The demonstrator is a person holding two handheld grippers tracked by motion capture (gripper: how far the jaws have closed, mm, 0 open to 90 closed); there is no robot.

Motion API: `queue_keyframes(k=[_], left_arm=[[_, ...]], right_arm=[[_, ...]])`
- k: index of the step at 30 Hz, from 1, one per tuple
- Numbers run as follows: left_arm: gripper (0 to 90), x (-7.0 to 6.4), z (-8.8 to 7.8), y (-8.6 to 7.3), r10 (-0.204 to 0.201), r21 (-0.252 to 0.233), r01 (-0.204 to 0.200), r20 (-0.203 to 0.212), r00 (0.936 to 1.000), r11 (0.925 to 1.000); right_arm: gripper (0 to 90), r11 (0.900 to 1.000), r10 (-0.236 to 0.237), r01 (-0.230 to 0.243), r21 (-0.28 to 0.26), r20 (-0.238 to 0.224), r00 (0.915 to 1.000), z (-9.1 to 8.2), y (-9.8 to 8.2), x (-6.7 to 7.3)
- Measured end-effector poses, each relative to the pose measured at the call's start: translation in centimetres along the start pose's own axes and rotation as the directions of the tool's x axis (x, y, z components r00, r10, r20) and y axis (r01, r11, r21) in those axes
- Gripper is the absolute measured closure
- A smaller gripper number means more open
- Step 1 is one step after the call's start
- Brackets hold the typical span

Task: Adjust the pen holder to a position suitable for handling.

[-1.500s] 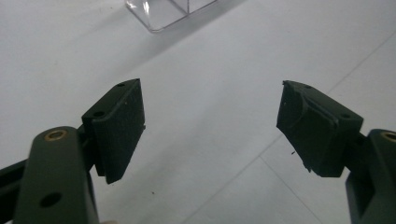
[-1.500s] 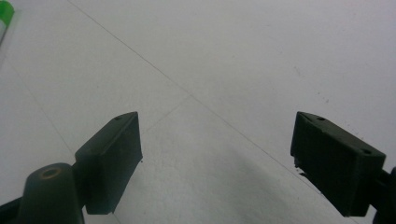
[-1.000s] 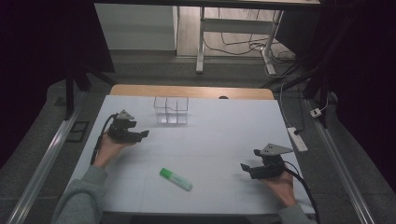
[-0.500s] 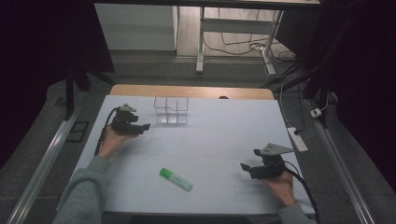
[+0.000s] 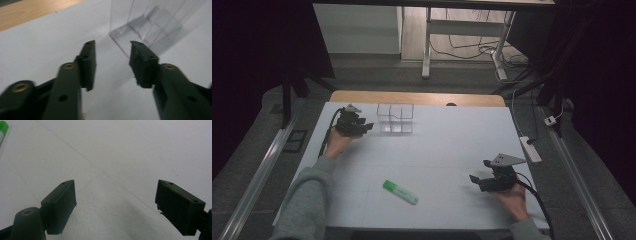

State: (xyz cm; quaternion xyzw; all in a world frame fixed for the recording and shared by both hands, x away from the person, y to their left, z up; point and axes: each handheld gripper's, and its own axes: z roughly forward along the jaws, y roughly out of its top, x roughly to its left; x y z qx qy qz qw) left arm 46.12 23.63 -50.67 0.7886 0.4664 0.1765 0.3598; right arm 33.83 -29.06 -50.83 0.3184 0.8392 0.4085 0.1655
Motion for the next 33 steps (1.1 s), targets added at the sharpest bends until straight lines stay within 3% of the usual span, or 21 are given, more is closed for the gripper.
queue_keyframes(k=[7,24,33], left_arm=[[89.2,0.4,0.5,1.0,0.030,-0.012,-0.030,-0.010,0.9995,0.9995],[89.4,0.4,3.0,2.3,-0.007,-0.001,0.007,0.065,0.9979,1.0000],[89.4,0.0,3.3,2.6,-0.014,0.002,0.013,0.059,0.9981,0.9999]], right_arm=[[16.5,1.000,0.003,-0.003,0.006,0.000,1.0000,0.1,0.0,0.0],[16.8,1.000,0.001,-0.001,0.010,0.000,1.0000,0.0,0.0,0.0],[16.8,1.000,0.003,-0.003,0.016,0.001,1.0000,0.1,-0.1,0.1]])
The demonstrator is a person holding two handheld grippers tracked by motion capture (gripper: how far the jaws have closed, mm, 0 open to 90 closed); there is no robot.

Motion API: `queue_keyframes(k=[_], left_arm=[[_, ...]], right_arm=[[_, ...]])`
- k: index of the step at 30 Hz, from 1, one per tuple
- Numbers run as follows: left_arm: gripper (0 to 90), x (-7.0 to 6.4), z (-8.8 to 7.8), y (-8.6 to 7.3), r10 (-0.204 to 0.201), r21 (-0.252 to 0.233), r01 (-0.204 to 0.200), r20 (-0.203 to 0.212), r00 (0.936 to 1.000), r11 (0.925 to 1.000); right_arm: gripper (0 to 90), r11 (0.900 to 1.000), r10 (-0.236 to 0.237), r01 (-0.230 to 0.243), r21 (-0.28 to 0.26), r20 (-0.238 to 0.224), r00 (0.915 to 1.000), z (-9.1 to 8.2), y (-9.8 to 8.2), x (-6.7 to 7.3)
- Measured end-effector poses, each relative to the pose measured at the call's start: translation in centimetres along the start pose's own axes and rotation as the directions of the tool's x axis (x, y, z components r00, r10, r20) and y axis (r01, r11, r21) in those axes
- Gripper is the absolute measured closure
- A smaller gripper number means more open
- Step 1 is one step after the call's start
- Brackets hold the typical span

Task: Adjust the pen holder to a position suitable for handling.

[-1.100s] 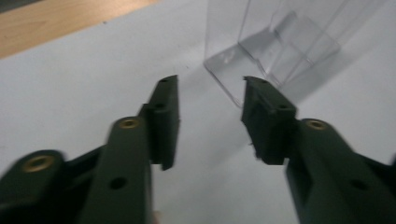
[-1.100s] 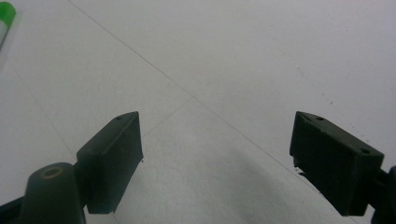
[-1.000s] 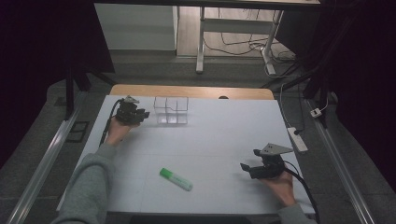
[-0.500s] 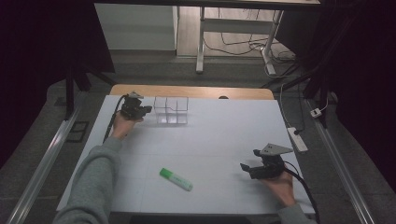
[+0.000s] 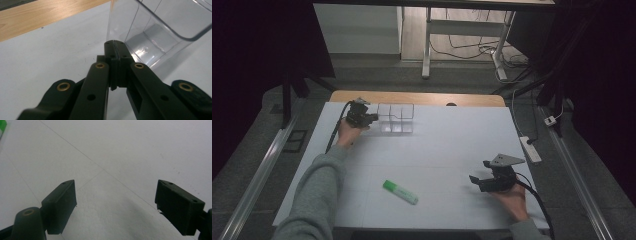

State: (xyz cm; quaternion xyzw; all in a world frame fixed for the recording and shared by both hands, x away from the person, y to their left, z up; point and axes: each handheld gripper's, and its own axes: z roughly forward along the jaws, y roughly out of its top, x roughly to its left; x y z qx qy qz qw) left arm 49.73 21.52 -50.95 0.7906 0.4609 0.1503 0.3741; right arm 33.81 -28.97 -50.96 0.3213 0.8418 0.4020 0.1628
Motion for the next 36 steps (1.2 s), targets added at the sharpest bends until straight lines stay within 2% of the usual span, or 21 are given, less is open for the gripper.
queue_keyframes(k=[24,36], left_arm=[[89.4,-2.4,1.5,1.3,0.053,0.026,-0.054,0.038,0.9979,0.9982],[89.4,-4.1,2.5,2.2,0.078,0.024,-0.080,0.070,0.9945,0.9965]], right_arm=[[17.0,1.000,-0.004,0.004,0.010,-0.006,1.0000,0.1,0.0,0.0],[17.0,1.000,-0.007,0.007,0.016,-0.004,1.0000,0.2,-0.1,0.0]])
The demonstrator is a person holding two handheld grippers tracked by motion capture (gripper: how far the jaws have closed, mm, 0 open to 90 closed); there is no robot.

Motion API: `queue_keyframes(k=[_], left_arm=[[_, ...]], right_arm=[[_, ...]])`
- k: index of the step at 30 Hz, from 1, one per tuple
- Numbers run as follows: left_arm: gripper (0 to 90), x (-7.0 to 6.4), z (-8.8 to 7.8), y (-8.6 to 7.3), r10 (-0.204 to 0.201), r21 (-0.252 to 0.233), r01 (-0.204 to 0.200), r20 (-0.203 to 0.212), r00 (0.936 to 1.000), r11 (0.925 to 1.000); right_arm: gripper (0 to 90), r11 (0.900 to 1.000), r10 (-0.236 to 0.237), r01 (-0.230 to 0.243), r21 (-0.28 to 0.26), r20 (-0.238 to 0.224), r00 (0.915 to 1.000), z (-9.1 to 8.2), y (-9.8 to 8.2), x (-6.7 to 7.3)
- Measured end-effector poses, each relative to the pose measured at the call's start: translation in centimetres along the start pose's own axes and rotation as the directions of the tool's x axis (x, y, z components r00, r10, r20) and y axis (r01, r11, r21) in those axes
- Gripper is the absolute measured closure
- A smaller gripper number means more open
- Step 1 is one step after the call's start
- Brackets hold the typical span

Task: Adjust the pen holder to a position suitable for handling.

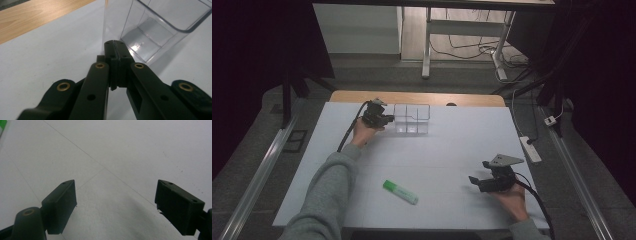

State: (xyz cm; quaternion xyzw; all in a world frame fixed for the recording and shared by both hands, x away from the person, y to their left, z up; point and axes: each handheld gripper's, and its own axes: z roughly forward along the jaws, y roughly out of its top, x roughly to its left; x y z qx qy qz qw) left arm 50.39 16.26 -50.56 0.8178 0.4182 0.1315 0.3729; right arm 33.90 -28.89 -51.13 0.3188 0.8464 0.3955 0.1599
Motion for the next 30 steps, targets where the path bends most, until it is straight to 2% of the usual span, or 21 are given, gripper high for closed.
queue_keyframes(k=[30], left_arm=[[89.4,-2.2,1.6,1.8,0.041,0.006,-0.041,0.022,0.9989,0.9991]], right_arm=[[17.1,1.000,0.001,-0.001,0.010,-0.010,1.0000,0.1,0.0,0.0]])
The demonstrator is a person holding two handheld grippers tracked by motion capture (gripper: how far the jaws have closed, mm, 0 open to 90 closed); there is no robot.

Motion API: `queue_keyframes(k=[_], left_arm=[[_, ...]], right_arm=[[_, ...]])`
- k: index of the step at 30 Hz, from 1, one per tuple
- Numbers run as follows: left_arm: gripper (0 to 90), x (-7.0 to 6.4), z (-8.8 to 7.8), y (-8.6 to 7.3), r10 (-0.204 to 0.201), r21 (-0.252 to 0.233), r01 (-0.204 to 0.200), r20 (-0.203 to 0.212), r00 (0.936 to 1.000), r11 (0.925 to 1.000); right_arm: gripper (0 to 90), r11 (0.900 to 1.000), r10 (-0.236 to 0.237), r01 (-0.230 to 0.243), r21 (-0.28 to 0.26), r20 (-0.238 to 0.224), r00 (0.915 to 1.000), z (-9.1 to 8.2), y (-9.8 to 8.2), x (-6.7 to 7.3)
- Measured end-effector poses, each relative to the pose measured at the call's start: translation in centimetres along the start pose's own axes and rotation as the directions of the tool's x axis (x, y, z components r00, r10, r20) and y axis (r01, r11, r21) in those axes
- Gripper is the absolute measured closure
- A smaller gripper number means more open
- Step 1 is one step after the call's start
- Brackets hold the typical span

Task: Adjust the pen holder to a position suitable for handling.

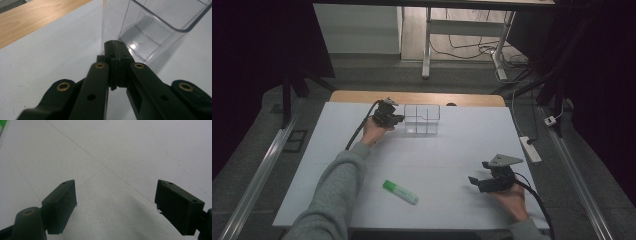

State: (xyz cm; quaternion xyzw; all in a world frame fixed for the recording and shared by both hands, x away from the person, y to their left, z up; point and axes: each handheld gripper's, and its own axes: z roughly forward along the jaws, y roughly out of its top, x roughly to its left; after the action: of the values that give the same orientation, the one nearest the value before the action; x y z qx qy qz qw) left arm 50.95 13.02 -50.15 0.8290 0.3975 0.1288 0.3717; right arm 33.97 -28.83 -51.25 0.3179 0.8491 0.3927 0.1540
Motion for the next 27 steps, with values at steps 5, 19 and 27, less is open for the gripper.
queue_keyframes(k=[5,19,27], left_arm=[[89.4,-0.2,0.3,0.3,-0.005,-0.004,0.005,-0.003,1.0000,1.0000],[89.4,-0.5,-4.1,-1.2,0.058,-0.028,-0.059,-0.035,0.9977,0.9979],[76.7,-1.0,-7.5,-3.5,0.053,-0.078,-0.051,0.015,0.9985,0.9956]], right_arm=[[17.1,1.000,0.000,0.000,0.000,0.000,1.0000,0.0,0.0,0.0],[17.1,1.000,0.002,-0.002,-0.006,0.004,1.0000,-0.1,0.0,0.1],[17.2,1.000,0.007,-0.007,-0.008,0.005,1.0000,-0.2,0.1,0.1]])
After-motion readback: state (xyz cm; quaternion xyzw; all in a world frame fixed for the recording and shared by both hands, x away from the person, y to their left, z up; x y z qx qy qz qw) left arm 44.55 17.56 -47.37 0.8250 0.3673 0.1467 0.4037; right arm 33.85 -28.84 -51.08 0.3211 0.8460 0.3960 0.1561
